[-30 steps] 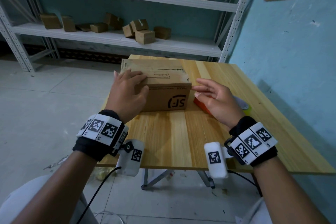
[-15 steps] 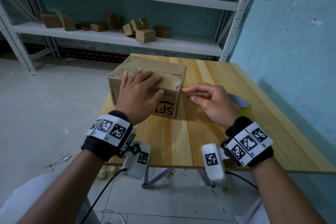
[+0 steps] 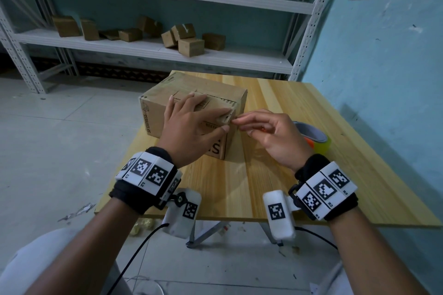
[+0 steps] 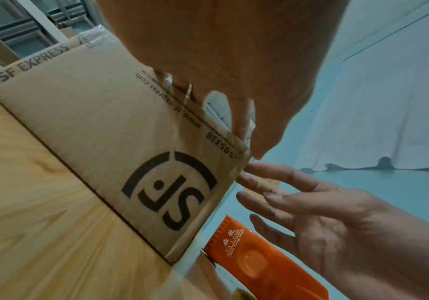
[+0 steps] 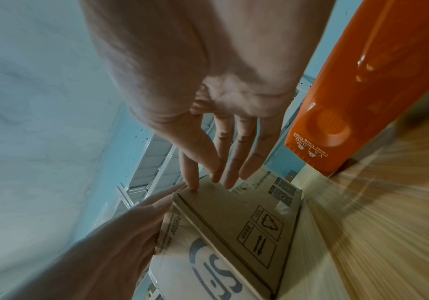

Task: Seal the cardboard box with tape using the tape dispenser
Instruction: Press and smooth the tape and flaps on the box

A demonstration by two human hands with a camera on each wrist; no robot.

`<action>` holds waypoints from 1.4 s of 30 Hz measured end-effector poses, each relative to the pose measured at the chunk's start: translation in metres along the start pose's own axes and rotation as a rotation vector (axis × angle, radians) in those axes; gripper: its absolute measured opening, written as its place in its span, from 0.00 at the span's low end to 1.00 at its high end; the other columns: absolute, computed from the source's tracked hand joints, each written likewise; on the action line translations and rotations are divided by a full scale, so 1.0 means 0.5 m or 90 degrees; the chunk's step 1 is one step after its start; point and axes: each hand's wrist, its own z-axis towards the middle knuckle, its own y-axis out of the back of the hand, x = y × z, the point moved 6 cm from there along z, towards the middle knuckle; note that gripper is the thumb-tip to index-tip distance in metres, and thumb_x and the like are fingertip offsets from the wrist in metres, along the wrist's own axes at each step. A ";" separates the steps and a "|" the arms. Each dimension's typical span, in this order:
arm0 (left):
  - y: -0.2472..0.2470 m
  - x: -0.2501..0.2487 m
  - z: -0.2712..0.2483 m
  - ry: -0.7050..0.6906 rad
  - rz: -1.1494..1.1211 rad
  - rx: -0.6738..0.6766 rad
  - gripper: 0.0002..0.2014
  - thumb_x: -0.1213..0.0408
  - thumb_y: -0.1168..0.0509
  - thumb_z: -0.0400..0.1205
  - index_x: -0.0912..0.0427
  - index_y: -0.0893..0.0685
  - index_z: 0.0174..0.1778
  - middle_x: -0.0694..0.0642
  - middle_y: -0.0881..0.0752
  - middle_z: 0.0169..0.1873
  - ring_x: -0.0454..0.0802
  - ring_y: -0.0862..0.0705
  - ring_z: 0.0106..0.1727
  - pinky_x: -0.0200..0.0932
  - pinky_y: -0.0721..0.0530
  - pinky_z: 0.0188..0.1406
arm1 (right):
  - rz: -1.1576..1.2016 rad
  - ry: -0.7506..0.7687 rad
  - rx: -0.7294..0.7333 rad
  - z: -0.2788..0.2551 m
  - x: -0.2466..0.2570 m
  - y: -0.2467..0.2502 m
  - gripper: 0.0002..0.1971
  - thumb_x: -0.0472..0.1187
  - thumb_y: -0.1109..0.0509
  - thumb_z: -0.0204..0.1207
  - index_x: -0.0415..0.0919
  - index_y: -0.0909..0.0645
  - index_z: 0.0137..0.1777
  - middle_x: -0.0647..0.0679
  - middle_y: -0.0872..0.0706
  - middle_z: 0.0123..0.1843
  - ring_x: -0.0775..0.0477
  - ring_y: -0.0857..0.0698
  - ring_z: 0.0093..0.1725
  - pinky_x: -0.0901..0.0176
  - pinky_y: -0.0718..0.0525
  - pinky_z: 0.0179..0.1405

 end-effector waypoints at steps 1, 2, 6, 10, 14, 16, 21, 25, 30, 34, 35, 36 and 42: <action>0.002 -0.001 0.000 0.000 -0.006 0.000 0.32 0.29 0.53 0.68 0.31 0.23 0.66 0.51 0.31 0.76 0.52 0.43 0.82 0.57 0.63 0.80 | 0.004 0.000 0.004 0.000 0.001 -0.001 0.18 0.22 0.35 0.79 0.45 0.12 0.54 0.47 0.14 0.61 0.54 0.13 0.60 0.60 0.17 0.65; 0.004 -0.001 0.001 -0.001 -0.014 0.000 0.31 0.29 0.52 0.68 0.31 0.22 0.65 0.51 0.29 0.76 0.51 0.42 0.81 0.58 0.62 0.80 | 0.007 -0.002 0.007 -0.001 0.001 0.000 0.19 0.22 0.36 0.79 0.46 0.12 0.53 0.47 0.13 0.61 0.54 0.14 0.60 0.60 0.17 0.65; 0.011 -0.002 0.003 -0.011 -0.065 -0.005 0.24 0.30 0.45 0.67 0.31 0.21 0.55 0.45 0.24 0.70 0.51 0.36 0.79 0.63 0.59 0.79 | -0.019 -0.008 0.021 0.001 -0.002 0.004 0.17 0.24 0.37 0.81 0.44 0.11 0.54 0.49 0.11 0.58 0.54 0.14 0.62 0.55 0.18 0.67; 0.020 0.000 0.003 -0.018 -0.107 -0.004 0.23 0.33 0.42 0.68 0.36 0.17 0.55 0.43 0.23 0.68 0.50 0.36 0.78 0.66 0.56 0.79 | -0.009 -0.018 -0.024 -0.001 -0.001 0.033 0.15 0.27 0.35 0.81 0.44 0.11 0.56 0.54 0.09 0.56 0.58 0.13 0.59 0.60 0.17 0.64; 0.033 0.014 0.000 -0.011 -0.155 -0.014 0.15 0.51 0.30 0.77 0.44 0.15 0.60 0.43 0.22 0.69 0.47 0.37 0.78 0.59 0.40 0.78 | -0.047 -0.022 -0.110 -0.009 -0.004 0.086 0.14 0.30 0.35 0.82 0.46 0.11 0.57 0.58 0.10 0.54 0.69 0.16 0.56 0.74 0.22 0.60; 0.040 0.021 0.000 -0.018 -0.140 -0.021 0.15 0.58 0.30 0.78 0.45 0.15 0.62 0.42 0.21 0.68 0.47 0.35 0.77 0.51 0.35 0.75 | -0.079 -0.037 -0.141 -0.010 -0.014 0.105 0.15 0.31 0.34 0.82 0.49 0.11 0.56 0.59 0.10 0.54 0.68 0.16 0.56 0.70 0.22 0.62; 0.047 0.030 0.002 -0.028 -0.132 -0.015 0.16 0.62 0.31 0.80 0.47 0.15 0.63 0.41 0.19 0.66 0.43 0.28 0.72 0.41 0.33 0.70 | -0.110 -0.067 -0.156 -0.014 -0.033 0.130 0.14 0.30 0.34 0.80 0.47 0.11 0.55 0.57 0.10 0.54 0.60 0.15 0.59 0.57 0.21 0.68; 0.049 0.039 0.001 -0.022 -0.147 -0.017 0.16 0.66 0.32 0.80 0.48 0.14 0.63 0.40 0.18 0.65 0.40 0.25 0.71 0.39 0.29 0.71 | -0.124 -0.078 -0.146 -0.015 -0.040 0.133 0.13 0.31 0.33 0.81 0.47 0.11 0.56 0.57 0.10 0.55 0.60 0.15 0.59 0.58 0.21 0.67; 0.057 0.052 -0.002 0.009 -0.164 -0.030 0.16 0.71 0.34 0.80 0.50 0.14 0.61 0.40 0.17 0.63 0.35 0.26 0.69 0.17 0.35 0.60 | -0.168 -0.091 -0.146 -0.016 -0.047 0.134 0.11 0.34 0.31 0.81 0.50 0.12 0.55 0.60 0.11 0.53 0.61 0.15 0.57 0.60 0.21 0.63; 0.061 0.065 -0.003 0.024 -0.190 -0.043 0.16 0.74 0.34 0.80 0.51 0.13 0.58 0.42 0.16 0.62 0.38 0.24 0.69 0.31 0.28 0.66 | -0.174 -0.107 -0.141 -0.017 -0.050 0.136 0.11 0.35 0.30 0.80 0.52 0.13 0.55 0.59 0.12 0.53 0.61 0.16 0.56 0.62 0.21 0.60; 0.062 0.068 -0.004 0.030 -0.204 -0.046 0.16 0.75 0.35 0.80 0.51 0.13 0.57 0.43 0.16 0.62 0.39 0.24 0.69 0.35 0.25 0.67 | -0.178 -0.109 -0.140 -0.017 -0.051 0.137 0.10 0.36 0.30 0.80 0.52 0.13 0.55 0.59 0.12 0.54 0.60 0.15 0.56 0.62 0.21 0.59; 0.063 0.071 -0.005 0.039 -0.221 -0.048 0.16 0.76 0.35 0.80 0.51 0.13 0.57 0.43 0.16 0.62 0.39 0.24 0.68 0.35 0.24 0.66 | -0.185 -0.113 -0.140 -0.016 -0.053 0.137 0.10 0.37 0.29 0.80 0.52 0.13 0.55 0.59 0.12 0.54 0.59 0.15 0.56 0.62 0.21 0.58; 0.064 0.076 -0.005 0.062 -0.234 -0.058 0.16 0.77 0.39 0.81 0.53 0.12 0.52 0.42 0.15 0.59 0.40 0.23 0.65 0.33 0.19 0.56 | -0.195 -0.130 -0.144 -0.015 -0.060 0.139 0.09 0.39 0.28 0.80 0.52 0.13 0.56 0.59 0.12 0.55 0.61 0.16 0.55 0.69 0.23 0.51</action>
